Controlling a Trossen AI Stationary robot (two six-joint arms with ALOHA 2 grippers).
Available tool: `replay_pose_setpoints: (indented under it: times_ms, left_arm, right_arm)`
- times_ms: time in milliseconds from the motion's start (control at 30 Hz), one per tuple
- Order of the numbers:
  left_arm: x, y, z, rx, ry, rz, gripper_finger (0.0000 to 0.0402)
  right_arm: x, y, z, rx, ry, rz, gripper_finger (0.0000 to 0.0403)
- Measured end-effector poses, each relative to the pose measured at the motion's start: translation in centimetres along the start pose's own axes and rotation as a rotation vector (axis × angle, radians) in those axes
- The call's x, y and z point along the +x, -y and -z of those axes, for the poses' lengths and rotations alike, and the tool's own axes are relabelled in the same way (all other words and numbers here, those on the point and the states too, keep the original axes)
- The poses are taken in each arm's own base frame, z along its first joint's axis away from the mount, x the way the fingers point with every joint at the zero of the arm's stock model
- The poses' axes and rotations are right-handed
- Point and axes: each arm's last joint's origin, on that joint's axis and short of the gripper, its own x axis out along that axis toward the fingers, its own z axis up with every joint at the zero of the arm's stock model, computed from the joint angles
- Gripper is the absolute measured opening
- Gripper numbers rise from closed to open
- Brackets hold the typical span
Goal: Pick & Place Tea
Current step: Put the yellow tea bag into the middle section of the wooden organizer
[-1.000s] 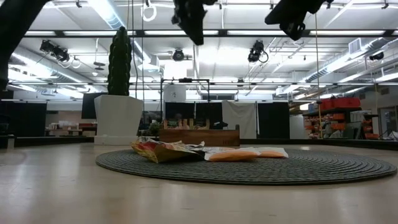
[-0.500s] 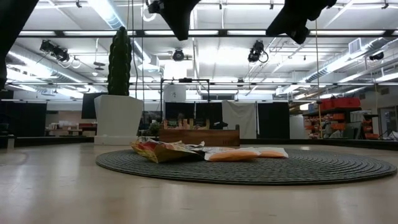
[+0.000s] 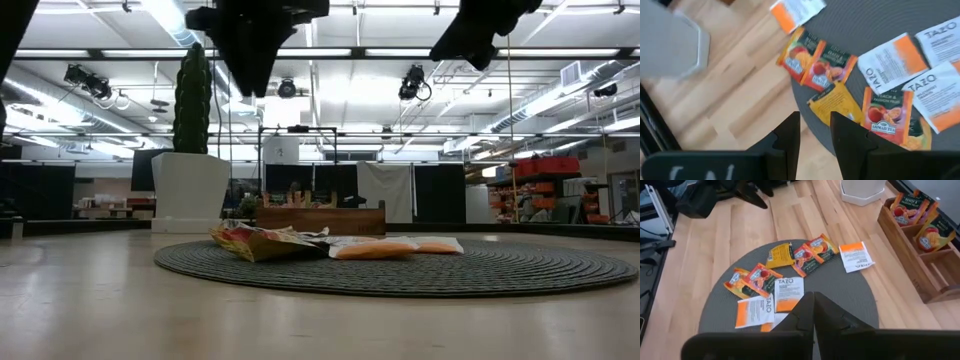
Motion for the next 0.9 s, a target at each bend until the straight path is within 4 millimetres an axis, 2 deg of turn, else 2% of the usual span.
replay_pose_setpoints:
  times_ms: [300, 500, 700, 833, 900]
  left_arm:
    - [-0.4, 1.1, 2.7, -0.126, -0.009, 0.002, 0.0113]
    - [0.1, 1.3, 3.5, -0.152, -0.058, -0.007, 0.0113]
    - [-0.2, 0.8, 3.7, -0.180, -0.042, -0.009, 0.0113]
    - [1.2, 0.7, 4.8, -0.216, -0.046, -0.018, 0.0113]
    - [2.2, 0.8, 5.1, -0.249, -0.069, 0.033, 0.0113]
  right_arm:
    - [0.0, 0.0, 0.2, -0.031, -0.024, 0.003, 0.0016]
    - [0.0, 0.0, 0.2, -0.040, -0.029, -0.017, 0.0019]
    - [0.0, -0.2, 0.2, -0.047, -0.035, -0.075, 0.0054]
    - [0.0, -0.1, 0.2, -0.047, -0.036, -0.072, 0.0087]
    - [0.1, -0.2, 0.2, -0.034, -0.031, -0.072, 0.0101]
